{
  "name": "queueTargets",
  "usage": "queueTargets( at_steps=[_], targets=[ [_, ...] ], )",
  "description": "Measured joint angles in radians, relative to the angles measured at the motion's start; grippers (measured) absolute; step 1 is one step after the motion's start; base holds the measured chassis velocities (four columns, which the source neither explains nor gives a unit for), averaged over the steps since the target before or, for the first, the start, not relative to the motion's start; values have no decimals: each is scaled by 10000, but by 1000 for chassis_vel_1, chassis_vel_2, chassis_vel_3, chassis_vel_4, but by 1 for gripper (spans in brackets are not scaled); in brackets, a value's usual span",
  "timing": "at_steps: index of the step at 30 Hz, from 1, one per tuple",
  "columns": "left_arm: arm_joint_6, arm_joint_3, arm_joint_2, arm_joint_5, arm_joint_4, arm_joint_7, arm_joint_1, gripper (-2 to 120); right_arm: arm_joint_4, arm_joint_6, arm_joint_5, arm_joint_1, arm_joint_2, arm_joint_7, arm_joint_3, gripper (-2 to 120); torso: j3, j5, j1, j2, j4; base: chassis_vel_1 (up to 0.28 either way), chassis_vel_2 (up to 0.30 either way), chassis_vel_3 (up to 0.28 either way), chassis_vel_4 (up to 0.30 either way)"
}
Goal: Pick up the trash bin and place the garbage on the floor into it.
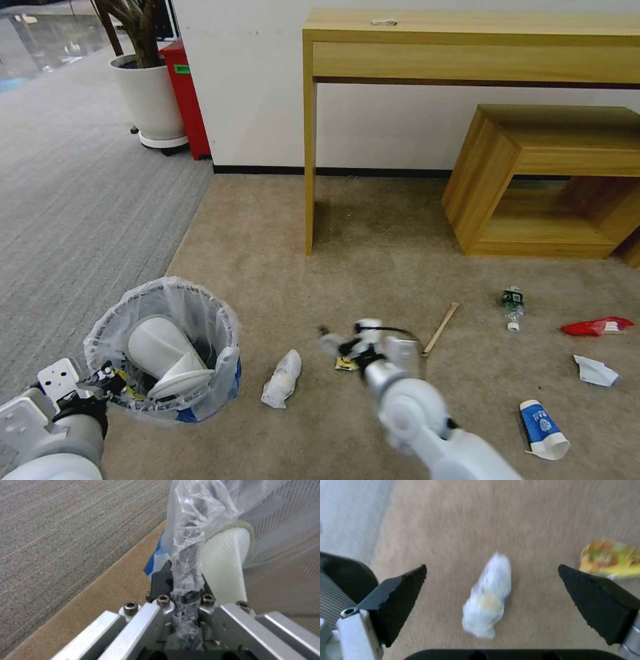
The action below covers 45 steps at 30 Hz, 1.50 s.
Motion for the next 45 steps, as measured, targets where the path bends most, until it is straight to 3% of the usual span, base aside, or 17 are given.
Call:
queueTargets(
  at_steps=[7, 16, 28, 45],
  targets=[
    [7, 233, -125, 221, 0, -3, -83, 1, -1965, -250, 1214, 860, 996, 812, -175, 100, 1, 1, 1, -1, -1, 0, 0, 0, 0],
    [7, 395, -199, 388, 0, 11, -38, 1, -3348, -569, 1564, 1234, 1710, 1062, -74, 100, 0, 2, 1, 0, -1, 0, 0, 0, 0],
    [-1, 341, -144, 315, 0, 39, 201, 1, -4983, -517, 72, 1469, 3003, 12, -190, 100, 0, 1, 1, 0, 0, 0, 0, 0, 0],
    [-18, 491, -185, 355, 0, 50, 139, 1, -6021, -212, -819, 1473, 3590, -842, 180, 100, -1, 3, 1, 0, -1, 0, 0, 0, 0]
  ],
)
